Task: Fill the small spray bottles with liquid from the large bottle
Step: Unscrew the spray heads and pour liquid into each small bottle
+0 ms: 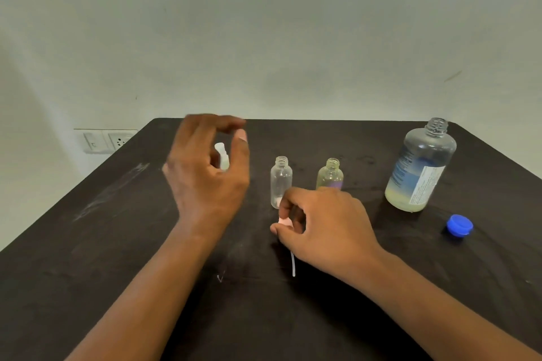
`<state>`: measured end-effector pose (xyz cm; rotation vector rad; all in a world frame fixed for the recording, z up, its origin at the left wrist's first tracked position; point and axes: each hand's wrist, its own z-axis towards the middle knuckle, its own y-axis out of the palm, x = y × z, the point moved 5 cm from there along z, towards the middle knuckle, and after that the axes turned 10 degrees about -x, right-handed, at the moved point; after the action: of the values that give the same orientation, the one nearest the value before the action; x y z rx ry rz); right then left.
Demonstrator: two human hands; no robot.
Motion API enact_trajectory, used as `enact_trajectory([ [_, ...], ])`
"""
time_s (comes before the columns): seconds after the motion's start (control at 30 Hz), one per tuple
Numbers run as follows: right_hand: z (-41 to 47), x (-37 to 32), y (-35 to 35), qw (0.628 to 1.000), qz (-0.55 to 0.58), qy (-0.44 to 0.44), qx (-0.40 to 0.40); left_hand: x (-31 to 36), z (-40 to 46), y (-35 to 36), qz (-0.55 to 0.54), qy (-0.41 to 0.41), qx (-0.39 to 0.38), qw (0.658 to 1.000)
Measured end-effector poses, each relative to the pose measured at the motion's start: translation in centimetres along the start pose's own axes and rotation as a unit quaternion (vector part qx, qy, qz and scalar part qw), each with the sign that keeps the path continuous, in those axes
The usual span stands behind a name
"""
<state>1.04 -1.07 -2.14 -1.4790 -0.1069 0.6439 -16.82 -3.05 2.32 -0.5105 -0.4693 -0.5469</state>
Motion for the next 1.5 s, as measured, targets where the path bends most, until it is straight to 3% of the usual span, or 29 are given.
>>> enact_trajectory([
  [0.17,0.3,-0.3,0.6,0.999,-0.027,-0.02,-0.01,-3.2,1.2,-0.4,0.076,-0.111,-0.024,0.991],
  [0.6,0.2,-0.2,0.7,0.998,0.0,-0.065,0.014,-5.3,0.5,0.8,0.103,-0.221,-0.139,0.96],
  [0.73,0.1,0.1,0.4,0.996,0.015,-0.079,0.041,-6.2,0.3,1.1,0.122,-0.249,-0.199,0.94],
  [0.83,0.0,0.3,0.0,0.992,0.04,-0.087,0.086,-6.5,0.3,0.9,0.125,-0.251,-0.199,0.939],
  [1.0,-0.4,0.7,-0.8,0.978,0.065,-0.1,0.17,-4.5,0.9,-0.3,0.112,-0.165,-0.092,0.976],
  [1.13,-0.6,1.2,-1.7,0.964,0.113,-0.117,0.212,-2.9,1.0,-0.4,0.067,-0.1,-0.058,0.991],
  [1.33,-1.4,1.5,-3.9,0.914,0.252,-0.158,0.276,0.6,0.1,0.4,0.032,0.055,-0.089,0.994],
  [1.5,-1.9,1.6,-4.8,0.888,0.321,-0.178,0.276,3.2,-1.3,1.6,0.012,0.192,-0.179,0.965],
])
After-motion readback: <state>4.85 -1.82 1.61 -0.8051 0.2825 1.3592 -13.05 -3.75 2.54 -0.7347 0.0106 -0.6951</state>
